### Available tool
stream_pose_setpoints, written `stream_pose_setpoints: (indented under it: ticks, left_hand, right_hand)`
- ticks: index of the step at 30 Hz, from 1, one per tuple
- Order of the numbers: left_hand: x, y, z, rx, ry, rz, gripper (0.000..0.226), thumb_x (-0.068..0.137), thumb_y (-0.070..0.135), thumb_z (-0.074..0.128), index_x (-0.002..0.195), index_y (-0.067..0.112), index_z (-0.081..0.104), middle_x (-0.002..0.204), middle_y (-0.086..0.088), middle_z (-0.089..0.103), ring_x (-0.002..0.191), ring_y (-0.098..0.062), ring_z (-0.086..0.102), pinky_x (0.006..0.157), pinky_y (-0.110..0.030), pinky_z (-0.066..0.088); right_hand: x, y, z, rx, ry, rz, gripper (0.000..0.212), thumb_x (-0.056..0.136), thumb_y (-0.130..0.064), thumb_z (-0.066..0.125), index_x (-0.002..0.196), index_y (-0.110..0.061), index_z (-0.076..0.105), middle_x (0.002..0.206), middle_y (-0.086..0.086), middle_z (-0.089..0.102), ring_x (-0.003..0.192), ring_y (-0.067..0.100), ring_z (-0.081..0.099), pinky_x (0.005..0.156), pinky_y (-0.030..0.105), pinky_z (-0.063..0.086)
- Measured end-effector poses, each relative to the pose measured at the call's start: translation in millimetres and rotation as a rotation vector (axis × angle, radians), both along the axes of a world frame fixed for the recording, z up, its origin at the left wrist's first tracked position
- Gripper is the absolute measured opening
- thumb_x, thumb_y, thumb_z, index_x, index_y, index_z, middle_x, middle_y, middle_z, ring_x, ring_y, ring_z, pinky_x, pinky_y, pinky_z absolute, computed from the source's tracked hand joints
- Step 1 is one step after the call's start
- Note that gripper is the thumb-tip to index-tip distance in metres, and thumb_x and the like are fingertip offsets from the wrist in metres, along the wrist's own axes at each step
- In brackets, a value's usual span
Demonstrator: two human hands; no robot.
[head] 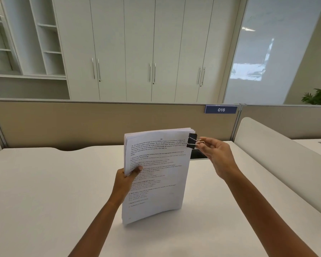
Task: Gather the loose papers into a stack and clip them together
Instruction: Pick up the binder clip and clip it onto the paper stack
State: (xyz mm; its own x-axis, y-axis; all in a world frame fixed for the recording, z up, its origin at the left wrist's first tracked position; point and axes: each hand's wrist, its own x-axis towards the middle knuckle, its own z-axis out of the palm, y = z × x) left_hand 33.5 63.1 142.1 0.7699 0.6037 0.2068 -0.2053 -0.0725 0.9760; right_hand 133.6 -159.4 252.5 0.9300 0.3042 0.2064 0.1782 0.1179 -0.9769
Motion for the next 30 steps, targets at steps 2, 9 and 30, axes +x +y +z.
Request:
stream_pose_setpoints:
  ticks: [2,9,30]
  left_hand:
    - [-0.1,-1.0,-0.1,-0.001,-0.01,0.0,0.009,0.086,0.013,0.06,0.085,0.02,0.064,0.079,0.002,0.066,0.071,-0.015,0.065,0.046,-0.013,0.052]
    - [2.3,-5.7,1.2,0.021,-0.01,0.006,0.006,0.086,0.013,0.06,0.091,0.014,0.063,0.08,0.002,0.066,0.071,-0.017,0.066,0.048,-0.014,0.054]
    - [16.0,-41.1,7.1,-0.018,0.061,0.161,0.019,0.084,0.028,0.064,0.089,0.009,0.065,0.083,-0.011,0.068,0.073,-0.031,0.067,0.069,-0.04,0.058]
  right_hand:
    - [-5.6,4.8,6.5,-0.061,-0.144,-0.029,0.033,0.084,0.007,0.058,0.116,0.01,0.056,0.101,0.014,0.062,0.093,0.025,0.058,0.082,0.024,0.051]
    - [-25.1,31.0,20.6,-0.296,-0.589,-0.057,0.027,0.082,0.007,0.061,0.109,0.002,0.063,0.094,0.003,0.064,0.076,0.007,0.061,0.067,-0.002,0.047]
    - [-63.1,74.5,-67.9,-0.384,-0.549,-0.121,0.013,0.09,-0.003,0.054,0.085,0.0,0.065,0.079,0.009,0.067,0.073,0.021,0.065,0.071,0.027,0.058]
